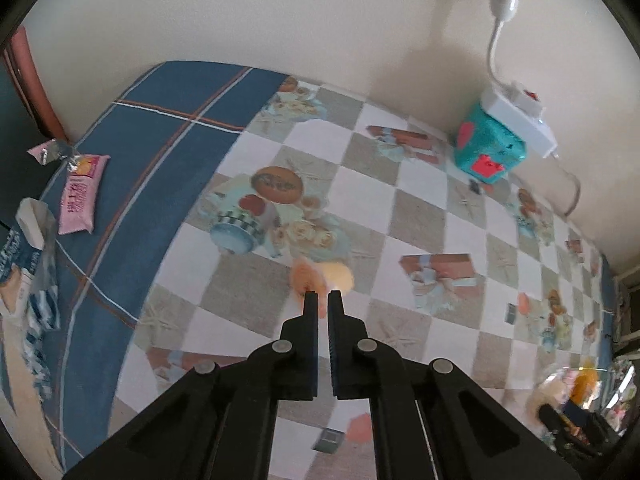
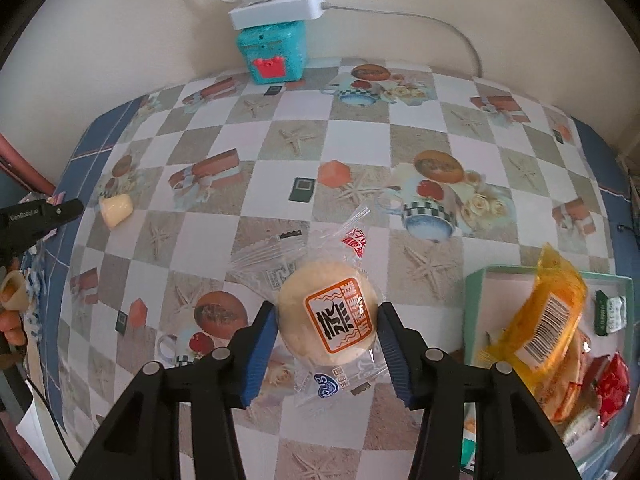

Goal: Organize snacks
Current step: 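Carry the bun and yellow cup over the tray and open both grippers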

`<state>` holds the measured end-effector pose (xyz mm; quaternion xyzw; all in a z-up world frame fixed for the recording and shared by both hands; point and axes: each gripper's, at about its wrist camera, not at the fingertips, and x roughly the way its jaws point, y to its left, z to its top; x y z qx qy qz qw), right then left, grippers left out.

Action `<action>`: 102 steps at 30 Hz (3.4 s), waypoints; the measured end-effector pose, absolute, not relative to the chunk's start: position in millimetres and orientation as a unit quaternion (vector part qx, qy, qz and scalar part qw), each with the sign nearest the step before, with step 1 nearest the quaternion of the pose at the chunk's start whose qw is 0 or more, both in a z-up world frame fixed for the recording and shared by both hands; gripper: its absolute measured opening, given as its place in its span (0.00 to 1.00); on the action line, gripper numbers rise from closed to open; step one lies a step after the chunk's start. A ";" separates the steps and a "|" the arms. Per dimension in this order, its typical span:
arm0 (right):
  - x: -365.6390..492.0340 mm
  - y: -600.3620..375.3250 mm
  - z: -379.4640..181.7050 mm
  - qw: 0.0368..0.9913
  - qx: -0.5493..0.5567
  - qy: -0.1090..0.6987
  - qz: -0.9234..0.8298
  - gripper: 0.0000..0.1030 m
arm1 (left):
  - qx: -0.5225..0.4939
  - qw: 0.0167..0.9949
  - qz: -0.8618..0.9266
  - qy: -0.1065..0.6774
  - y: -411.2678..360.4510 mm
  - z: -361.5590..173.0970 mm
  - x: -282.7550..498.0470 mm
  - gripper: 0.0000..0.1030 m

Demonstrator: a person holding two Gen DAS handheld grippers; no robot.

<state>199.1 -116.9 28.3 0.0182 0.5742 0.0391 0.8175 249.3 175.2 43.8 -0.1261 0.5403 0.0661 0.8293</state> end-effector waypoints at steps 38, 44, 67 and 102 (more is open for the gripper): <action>198.0 -142.5 37.5 0.818 0.049 0.572 0.041 0.52 | -0.080 0.825 0.092 0.552 134.8 27.8 243.0 0.39; 168.4 -150.9 59.3 0.829 0.055 0.556 0.031 0.52 | -0.136 0.838 0.074 0.524 108.9 49.1 189.1 0.39; 68.6 -222.6 84.2 0.871 0.138 0.467 -0.069 0.52 | -0.154 0.880 0.015 0.450 -28.4 105.9 96.3 0.39; -6.8 -392.4 104.4 0.861 0.252 0.368 -0.246 0.52 | -0.005 0.902 -0.127 0.413 -192.4 115.0 62.1 0.39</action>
